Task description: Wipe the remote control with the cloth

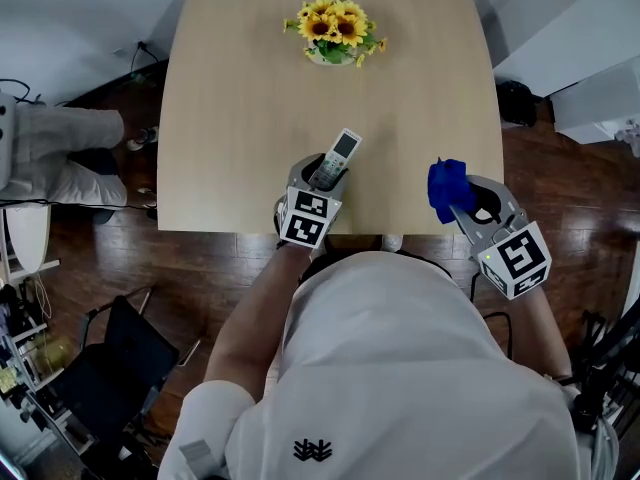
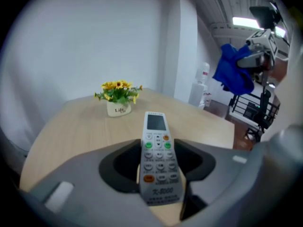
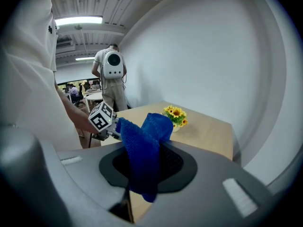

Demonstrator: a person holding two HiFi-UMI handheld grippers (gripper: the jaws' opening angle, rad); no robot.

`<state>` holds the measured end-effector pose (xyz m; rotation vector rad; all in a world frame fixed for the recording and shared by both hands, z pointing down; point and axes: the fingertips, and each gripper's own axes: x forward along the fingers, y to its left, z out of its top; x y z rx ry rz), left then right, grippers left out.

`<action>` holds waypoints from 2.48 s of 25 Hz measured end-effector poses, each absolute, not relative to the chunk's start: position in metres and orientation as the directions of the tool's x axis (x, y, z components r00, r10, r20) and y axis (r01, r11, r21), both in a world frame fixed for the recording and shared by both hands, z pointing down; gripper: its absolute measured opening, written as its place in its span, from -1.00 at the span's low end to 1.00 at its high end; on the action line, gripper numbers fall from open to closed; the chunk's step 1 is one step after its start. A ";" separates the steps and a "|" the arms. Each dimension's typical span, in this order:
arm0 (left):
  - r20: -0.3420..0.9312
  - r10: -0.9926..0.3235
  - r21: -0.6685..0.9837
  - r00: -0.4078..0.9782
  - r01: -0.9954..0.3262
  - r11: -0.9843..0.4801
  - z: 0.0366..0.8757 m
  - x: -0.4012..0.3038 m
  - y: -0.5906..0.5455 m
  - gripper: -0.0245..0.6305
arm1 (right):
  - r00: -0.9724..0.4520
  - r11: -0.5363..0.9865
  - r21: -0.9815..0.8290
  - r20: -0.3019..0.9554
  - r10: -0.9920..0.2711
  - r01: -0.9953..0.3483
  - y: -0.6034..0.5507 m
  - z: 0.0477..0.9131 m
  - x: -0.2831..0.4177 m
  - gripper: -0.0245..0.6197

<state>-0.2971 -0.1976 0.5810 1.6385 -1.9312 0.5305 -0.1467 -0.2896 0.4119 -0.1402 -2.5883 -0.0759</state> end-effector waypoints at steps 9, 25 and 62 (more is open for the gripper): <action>0.508 -0.862 0.005 0.004 -1.000 -0.002 0.486 -0.264 -0.212 -0.20 | -0.928 0.977 -0.005 0.312 0.206 0.215 -0.239 0.348 -0.234 -0.68; 0.450 -0.887 -0.015 0.104 -0.992 -0.124 0.450 -0.264 -0.175 -0.20 | -0.902 0.955 0.032 0.337 0.269 0.296 -0.174 0.367 -0.284 -0.68; 0.403 -0.899 0.036 0.170 -0.985 -0.170 0.448 -0.281 -0.134 -0.20 | -0.899 0.967 0.102 0.401 0.176 0.235 -0.153 0.361 -0.301 -0.68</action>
